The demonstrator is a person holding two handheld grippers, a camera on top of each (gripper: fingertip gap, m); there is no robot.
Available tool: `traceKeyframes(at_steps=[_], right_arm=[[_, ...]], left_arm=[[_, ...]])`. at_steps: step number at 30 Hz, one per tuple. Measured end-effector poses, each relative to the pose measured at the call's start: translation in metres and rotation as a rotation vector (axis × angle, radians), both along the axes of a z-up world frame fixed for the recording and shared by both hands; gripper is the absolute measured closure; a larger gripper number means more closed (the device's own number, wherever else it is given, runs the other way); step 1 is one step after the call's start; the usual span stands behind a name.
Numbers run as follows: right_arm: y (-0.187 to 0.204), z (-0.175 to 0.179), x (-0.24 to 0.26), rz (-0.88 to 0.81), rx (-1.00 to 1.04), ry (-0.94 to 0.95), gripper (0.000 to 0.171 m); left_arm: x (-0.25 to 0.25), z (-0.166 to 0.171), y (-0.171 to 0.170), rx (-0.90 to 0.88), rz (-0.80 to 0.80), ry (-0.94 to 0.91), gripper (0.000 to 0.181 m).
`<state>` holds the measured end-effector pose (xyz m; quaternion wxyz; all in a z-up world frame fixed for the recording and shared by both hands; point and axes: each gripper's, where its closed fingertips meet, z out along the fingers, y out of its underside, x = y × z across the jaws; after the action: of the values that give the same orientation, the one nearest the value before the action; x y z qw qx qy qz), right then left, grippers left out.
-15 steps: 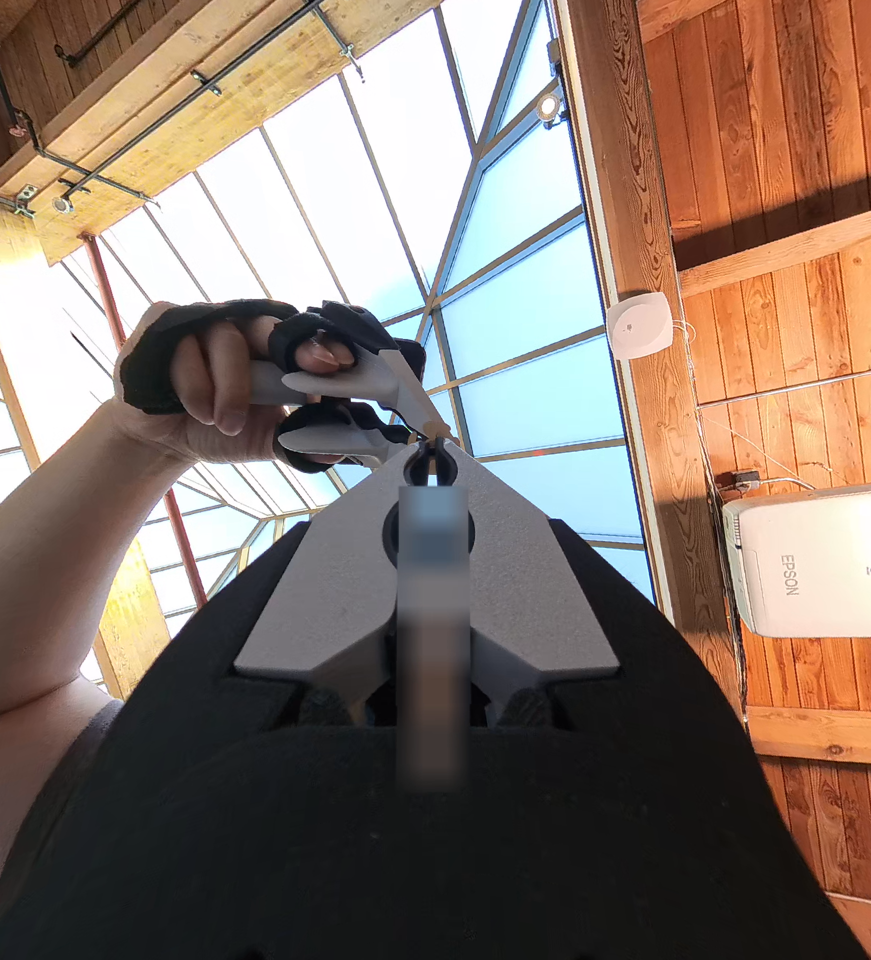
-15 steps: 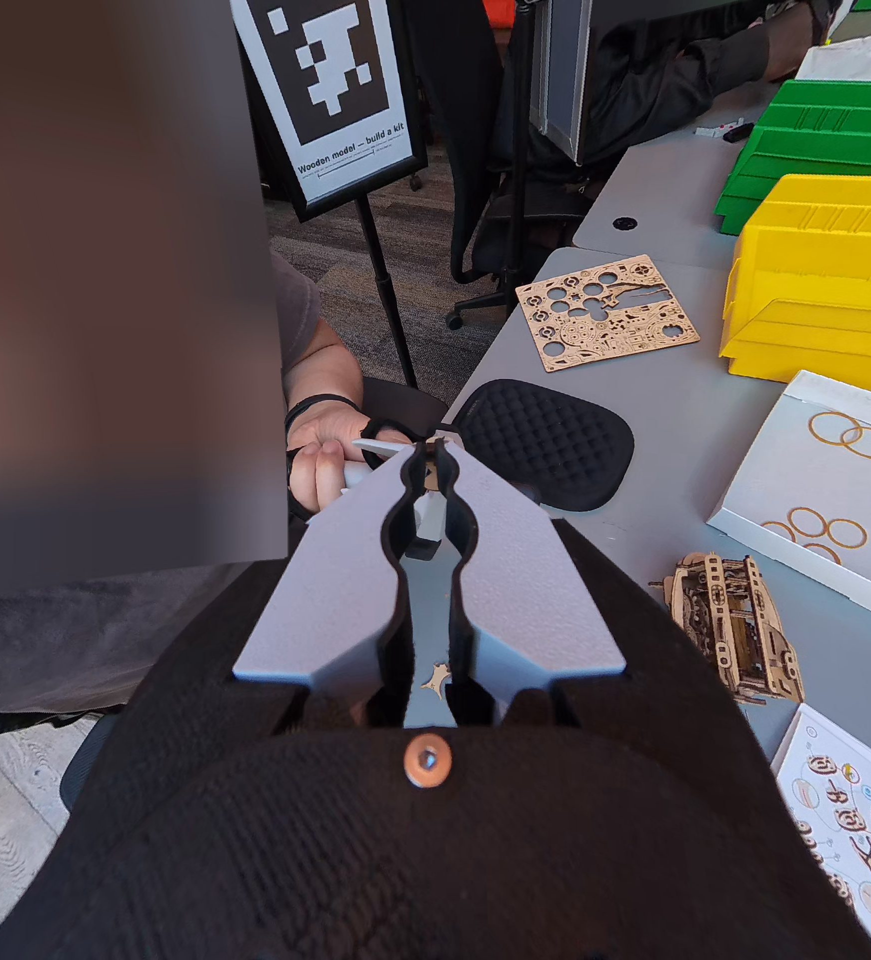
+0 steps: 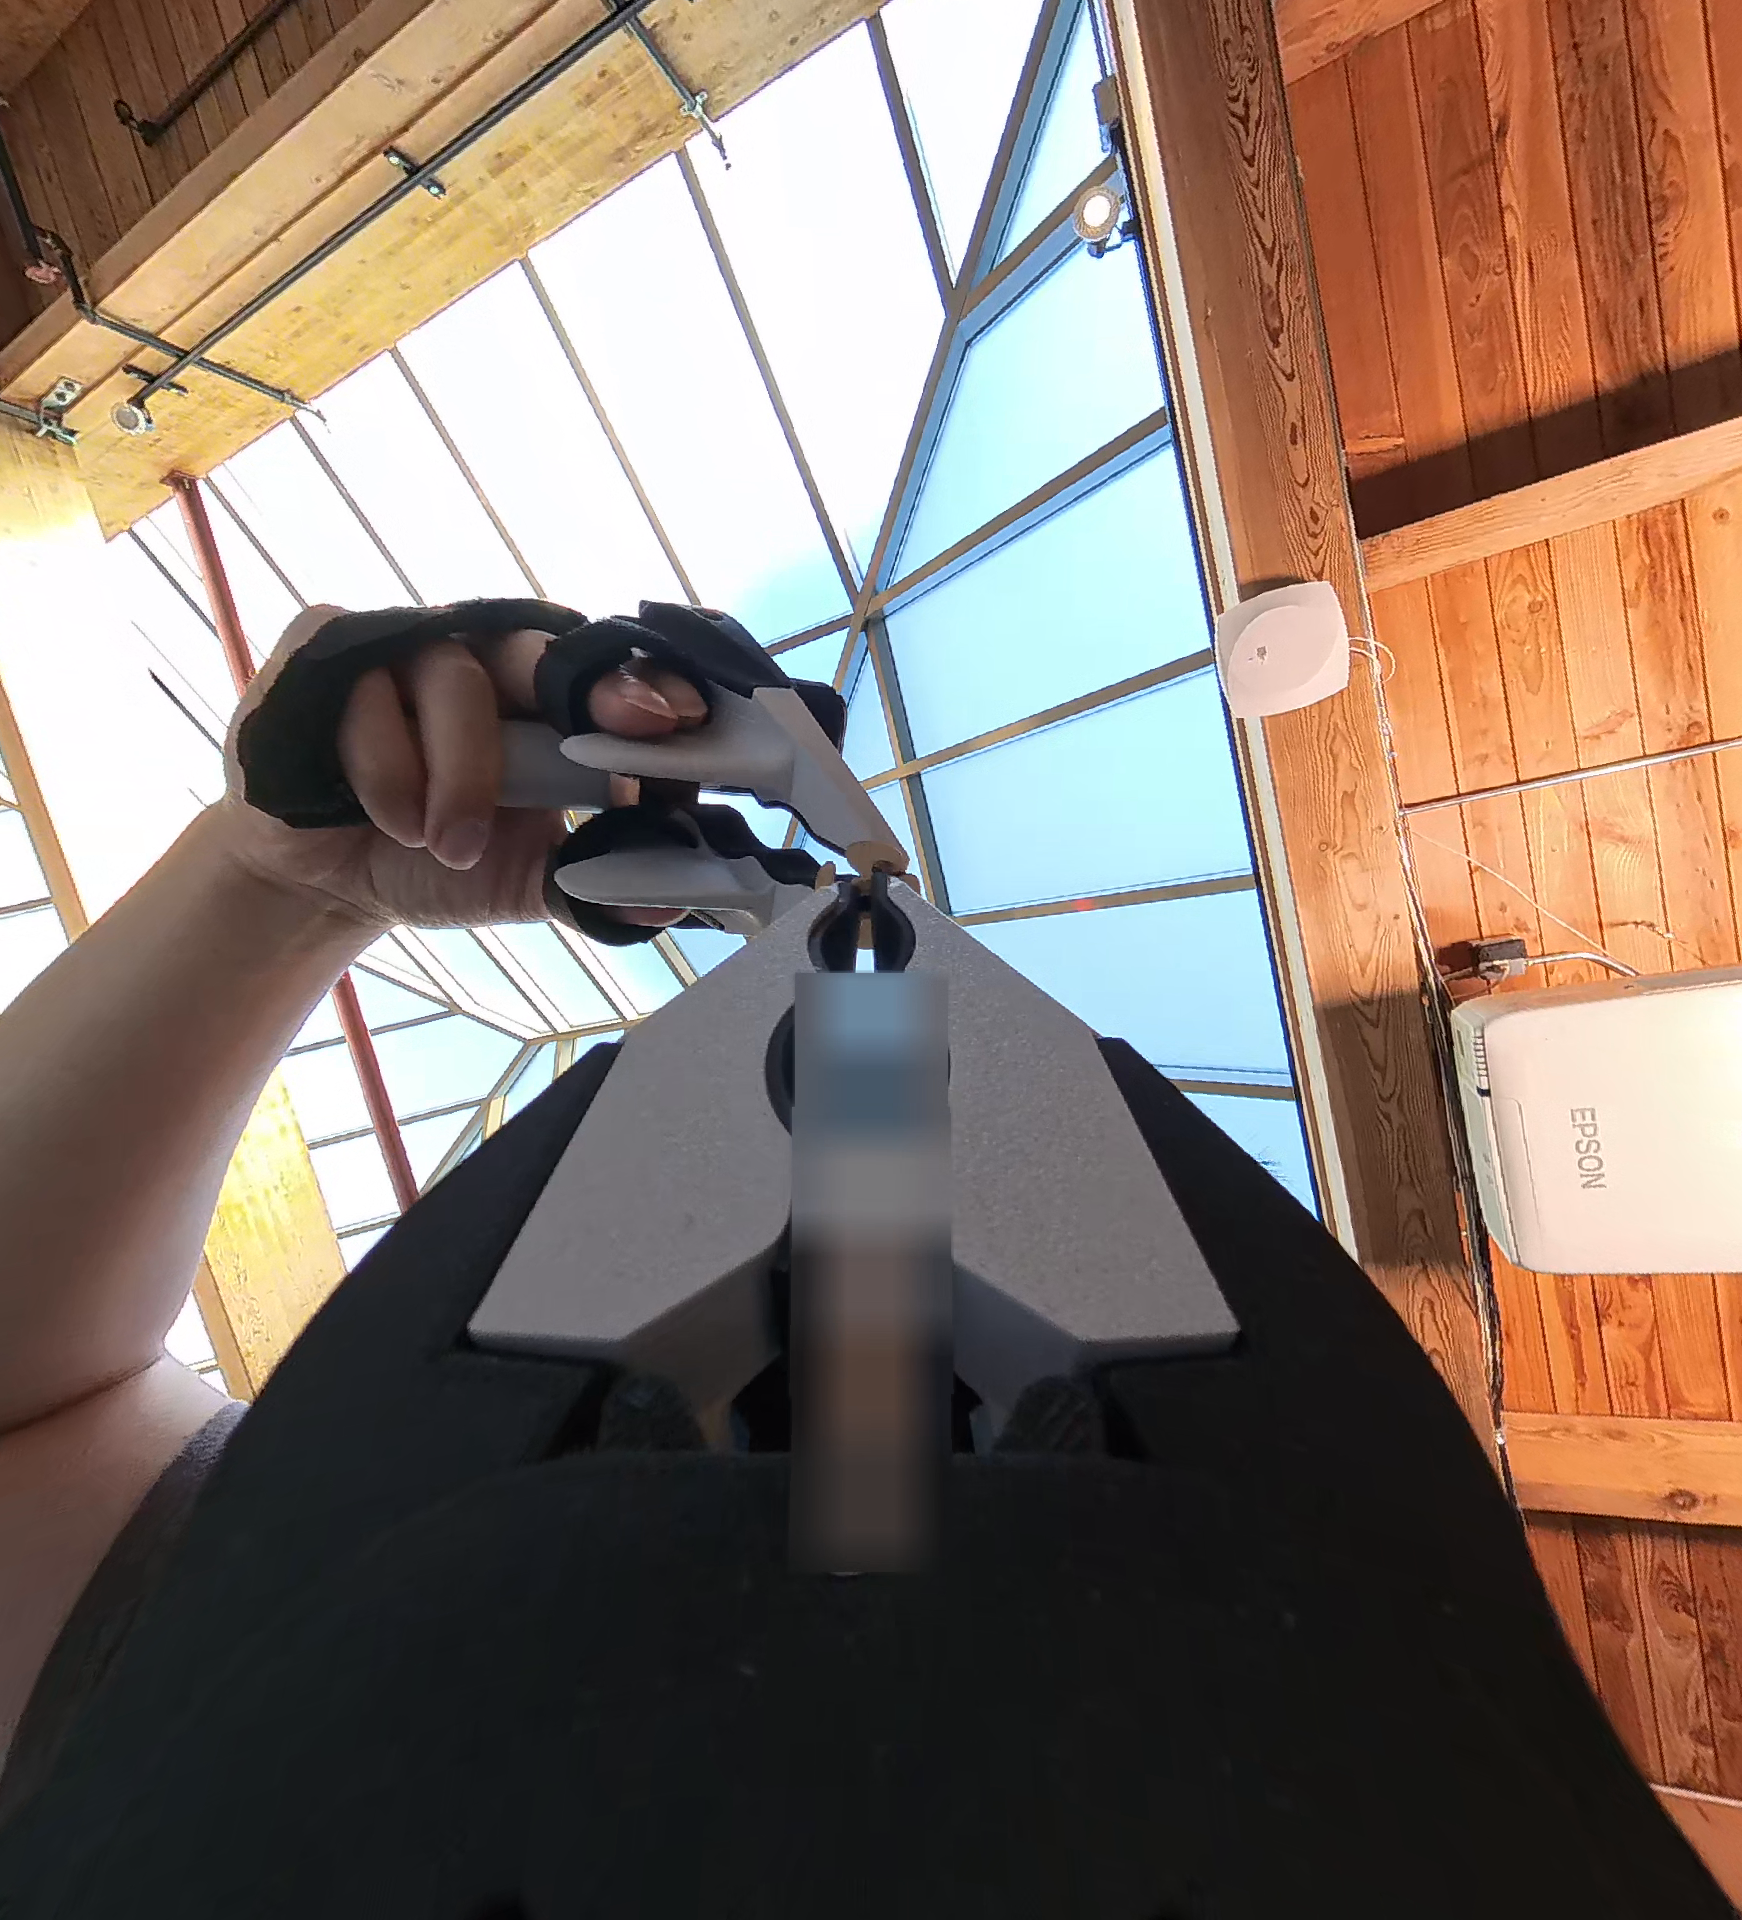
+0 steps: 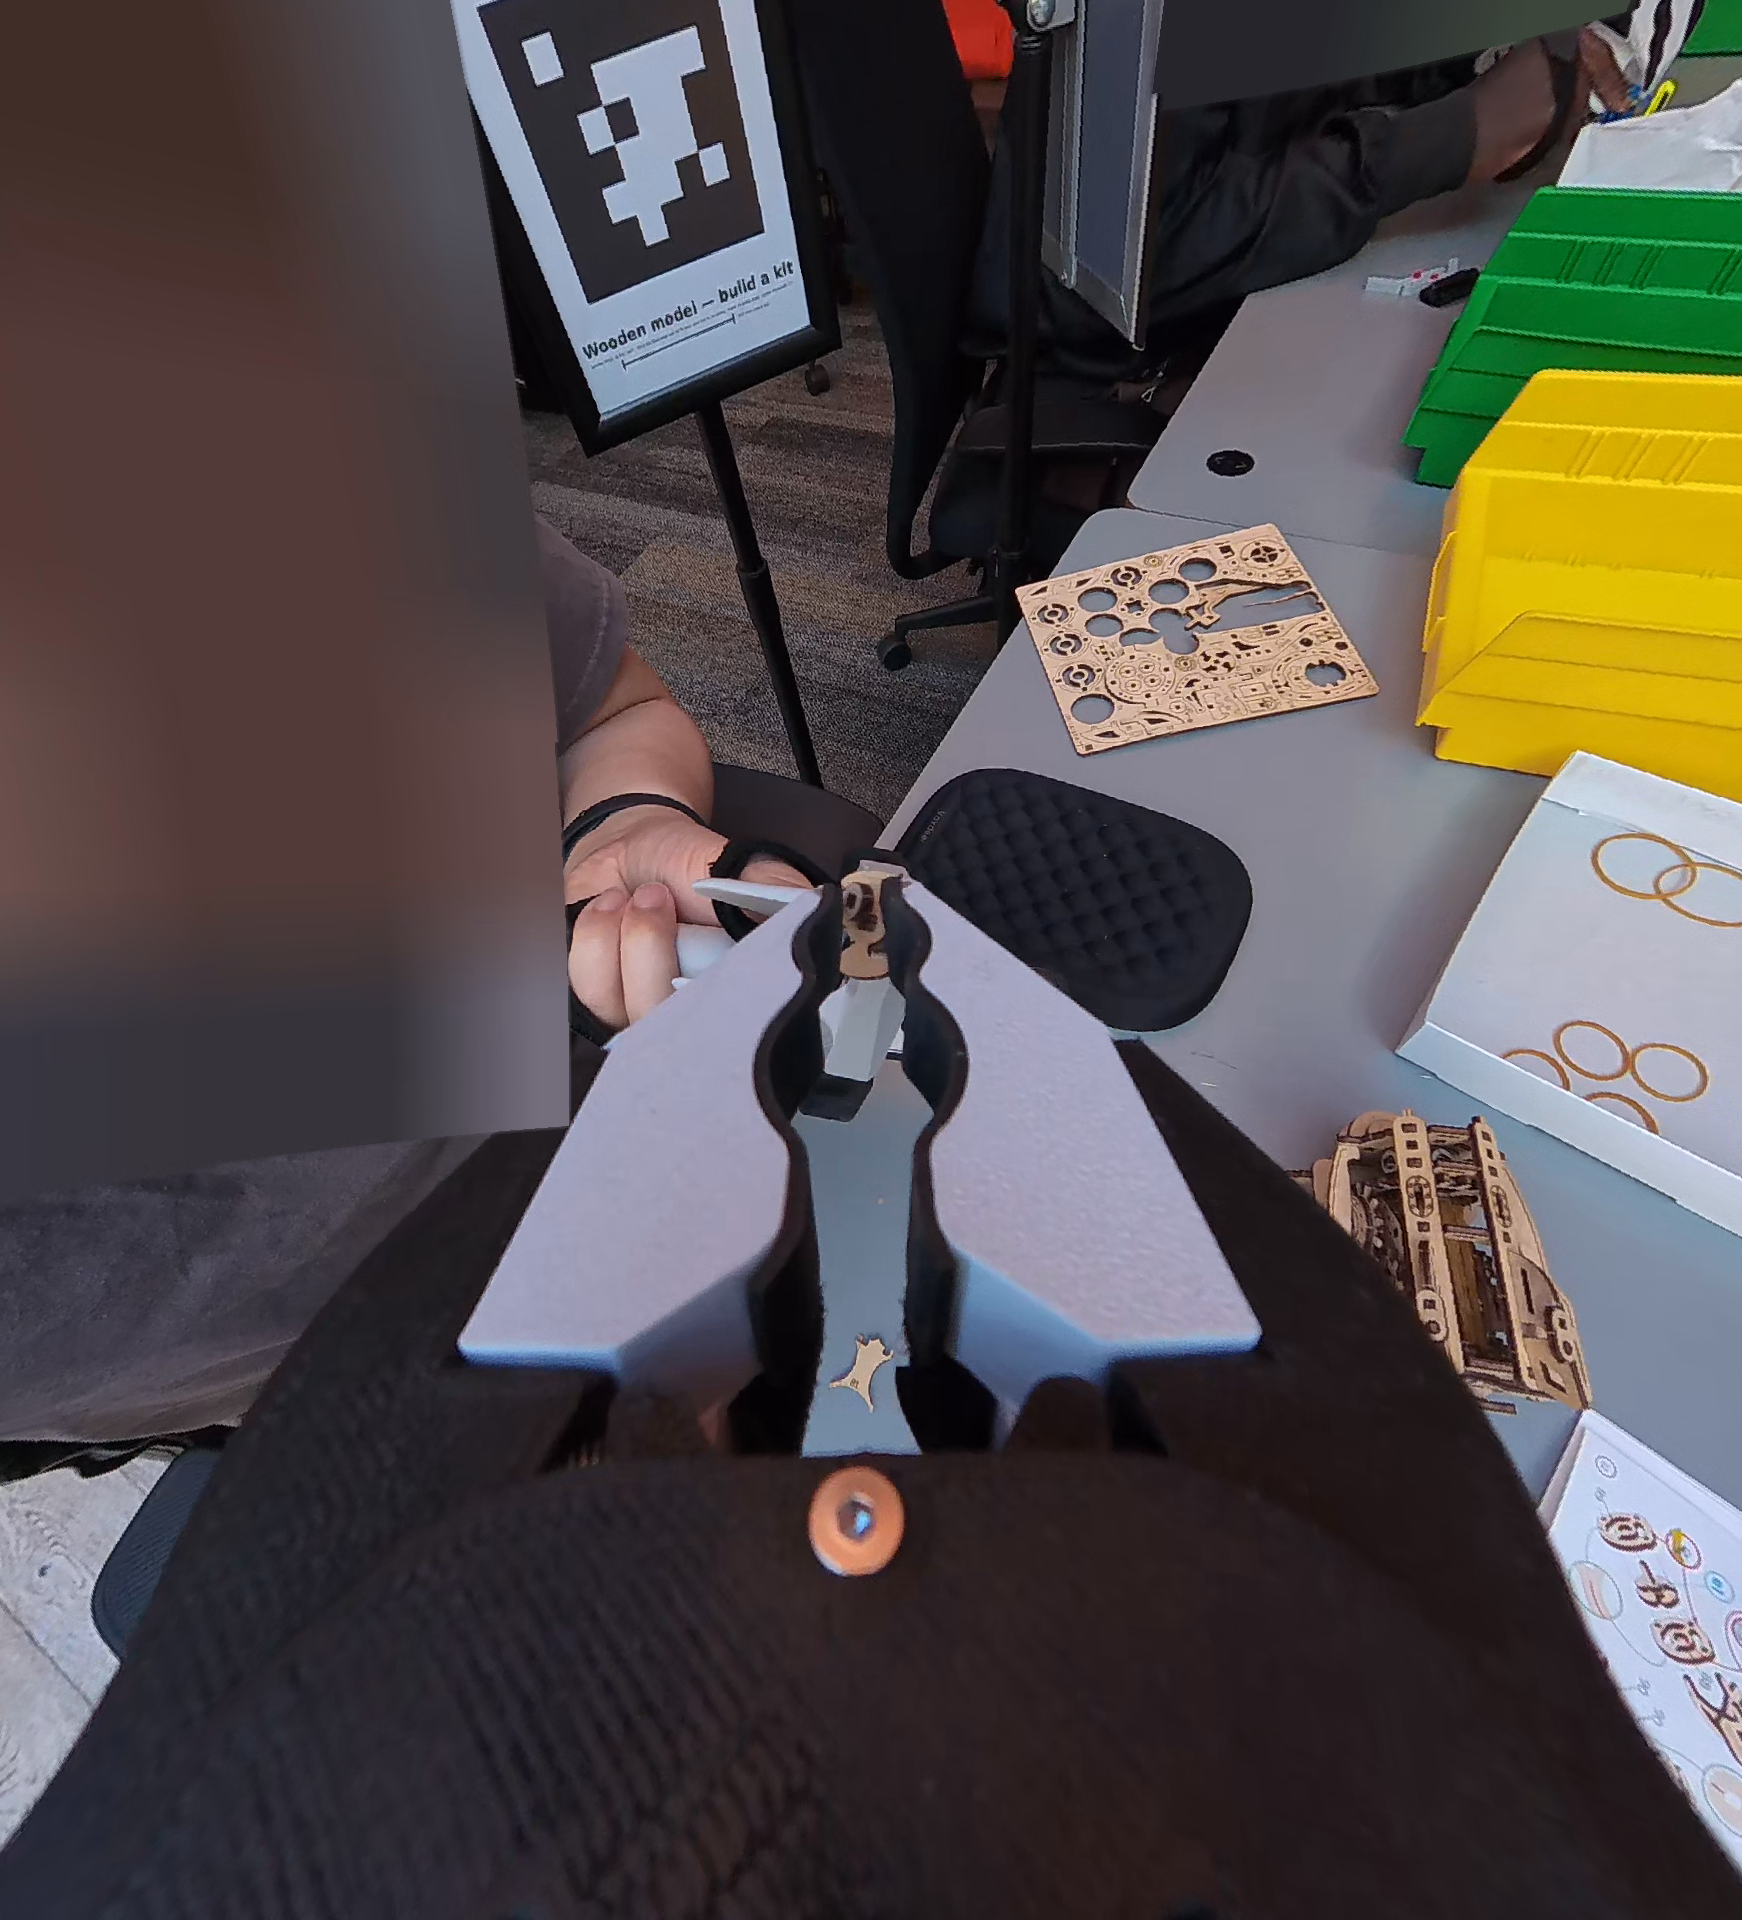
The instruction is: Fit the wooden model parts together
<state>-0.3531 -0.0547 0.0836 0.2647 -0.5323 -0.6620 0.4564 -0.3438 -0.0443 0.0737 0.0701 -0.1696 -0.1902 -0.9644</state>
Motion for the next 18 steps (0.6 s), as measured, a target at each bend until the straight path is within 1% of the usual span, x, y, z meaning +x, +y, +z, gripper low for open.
traceKeyframes(at_steps=[15, 18], right_arm=[[0.0005, 0.0013, 0.0041, -0.014, 0.008, 0.029, 0.164], [0.0003, 0.0004, 0.0053, -0.013, 0.037, 0.028, 0.163]], left_arm=[[0.0008, -0.0007, -0.0003, 0.0, 0.006, 0.018, 0.181], [0.0006, -0.0017, 0.0001, -0.005, 0.006, 0.021, 0.181]])
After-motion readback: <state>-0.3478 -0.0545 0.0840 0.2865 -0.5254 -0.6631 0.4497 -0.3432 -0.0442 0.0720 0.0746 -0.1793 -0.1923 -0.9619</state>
